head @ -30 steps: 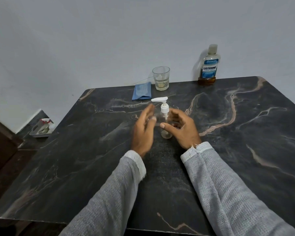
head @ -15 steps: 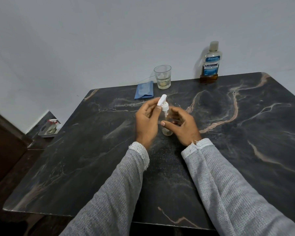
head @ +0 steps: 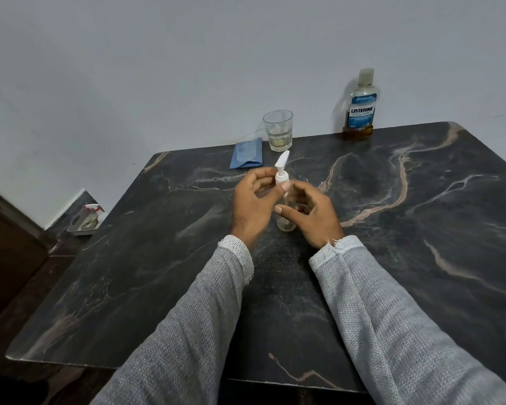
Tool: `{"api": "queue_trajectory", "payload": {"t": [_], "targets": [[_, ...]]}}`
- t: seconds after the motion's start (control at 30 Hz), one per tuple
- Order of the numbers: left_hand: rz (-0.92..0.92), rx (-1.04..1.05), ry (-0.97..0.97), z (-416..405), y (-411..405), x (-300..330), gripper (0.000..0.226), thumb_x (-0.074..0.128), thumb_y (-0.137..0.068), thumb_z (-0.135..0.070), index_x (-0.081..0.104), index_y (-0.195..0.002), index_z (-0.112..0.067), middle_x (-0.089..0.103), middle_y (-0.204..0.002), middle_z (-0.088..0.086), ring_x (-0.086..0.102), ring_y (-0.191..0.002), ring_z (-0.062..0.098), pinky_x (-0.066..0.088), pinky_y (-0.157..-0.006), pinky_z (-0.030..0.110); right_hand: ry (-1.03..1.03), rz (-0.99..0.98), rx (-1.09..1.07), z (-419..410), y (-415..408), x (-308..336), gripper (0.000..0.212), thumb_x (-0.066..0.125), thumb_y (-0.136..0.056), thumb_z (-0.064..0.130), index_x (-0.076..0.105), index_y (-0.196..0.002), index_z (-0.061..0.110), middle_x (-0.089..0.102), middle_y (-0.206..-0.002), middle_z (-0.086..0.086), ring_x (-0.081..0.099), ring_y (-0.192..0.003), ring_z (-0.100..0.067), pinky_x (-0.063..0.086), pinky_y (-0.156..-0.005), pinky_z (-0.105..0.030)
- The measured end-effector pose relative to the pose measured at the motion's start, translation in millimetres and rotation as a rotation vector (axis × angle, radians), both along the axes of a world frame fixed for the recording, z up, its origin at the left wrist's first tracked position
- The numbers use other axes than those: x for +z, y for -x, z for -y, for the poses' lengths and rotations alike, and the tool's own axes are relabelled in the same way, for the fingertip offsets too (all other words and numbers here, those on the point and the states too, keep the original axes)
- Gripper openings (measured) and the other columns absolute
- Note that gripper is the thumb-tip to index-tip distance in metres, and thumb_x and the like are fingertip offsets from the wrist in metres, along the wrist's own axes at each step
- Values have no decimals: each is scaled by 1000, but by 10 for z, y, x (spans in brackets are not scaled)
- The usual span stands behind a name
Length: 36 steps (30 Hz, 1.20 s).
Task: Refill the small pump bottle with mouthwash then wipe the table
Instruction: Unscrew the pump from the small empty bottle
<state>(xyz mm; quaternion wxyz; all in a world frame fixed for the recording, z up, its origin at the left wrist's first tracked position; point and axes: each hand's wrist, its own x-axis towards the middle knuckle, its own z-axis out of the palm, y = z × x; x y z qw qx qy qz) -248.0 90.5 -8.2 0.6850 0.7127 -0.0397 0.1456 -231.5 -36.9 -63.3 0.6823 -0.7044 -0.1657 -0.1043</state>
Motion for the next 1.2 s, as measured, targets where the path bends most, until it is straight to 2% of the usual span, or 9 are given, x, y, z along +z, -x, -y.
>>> {"api": "queue_trajectory", "payload": {"t": [0.17,0.33,0.47,0.57,0.67,0.8,0.9,1.03,1.2], "targets": [[83,75,51,36,-4,114,28,78,-77,-3,63,-96,-16,71,-94,-3,68,-86,3,55,-80,21,0,-3,1,-6,6,9,48,81,-75,11,60,-116,24,66,-105,1,61,-93,-3,51,-82,-20],[174,116,109,-37,-38,464,27,78,-79,-7,63,-101,-10,71,-99,8,70,-88,14,58,-81,31,-7,-16,15,4,-7,5,48,80,-75,13,62,-119,20,68,-112,3,64,-101,-8,51,-86,-23],[245,156,80,-162,-84,780,24,77,-81,-11,62,-100,-12,71,-96,7,70,-82,13,58,-71,27,-7,-26,15,9,-13,-13,50,81,-75,16,61,-119,24,67,-113,3,64,-103,-9,51,-88,-24],[248,270,24,-310,-178,891,27,80,-78,-18,64,-100,-12,71,-95,9,70,-83,22,59,-70,33,-15,-33,16,5,-8,-13,50,81,-74,16,60,-118,26,67,-114,6,64,-103,-8,51,-90,-26],[170,374,-162,-442,-314,819,29,82,-75,-26,62,-94,-17,68,-88,0,68,-84,21,60,-73,39,-14,-34,16,3,-7,-7,50,81,-74,16,60,-118,27,67,-112,7,64,-102,-7,52,-90,-27],[-34,404,-432,-487,-448,367,33,83,-74,-26,56,-91,-19,59,-82,-11,56,-71,2,53,-65,21,-2,-22,11,3,-7,-4,50,81,-75,14,60,-118,26,67,-110,5,64,-101,-8,52,-89,-27],[-162,403,-571,-501,-533,1,33,84,-73,-25,57,-89,-16,63,-91,-2,57,-75,10,42,-60,18,-13,-22,13,4,0,3,49,81,-74,13,59,-115,32,67,-108,9,64,-98,-5,52,-86,-23],[-277,400,-704,-499,-632,-239,33,84,-73,-27,57,-87,-16,66,-100,6,61,-89,22,51,-75,33,-15,-5,14,-4,7,19,49,81,-74,13,59,-111,37,66,-108,8,63,-96,-2,51,-83,-20],[-309,377,-757,-446,-718,-320,33,83,-74,-31,57,-88,-15,65,-100,6,58,-88,21,43,-72,30,-4,4,8,2,7,23,50,81,-74,13,58,-108,41,66,-106,12,62,-95,2,50,-81,-17]]}}
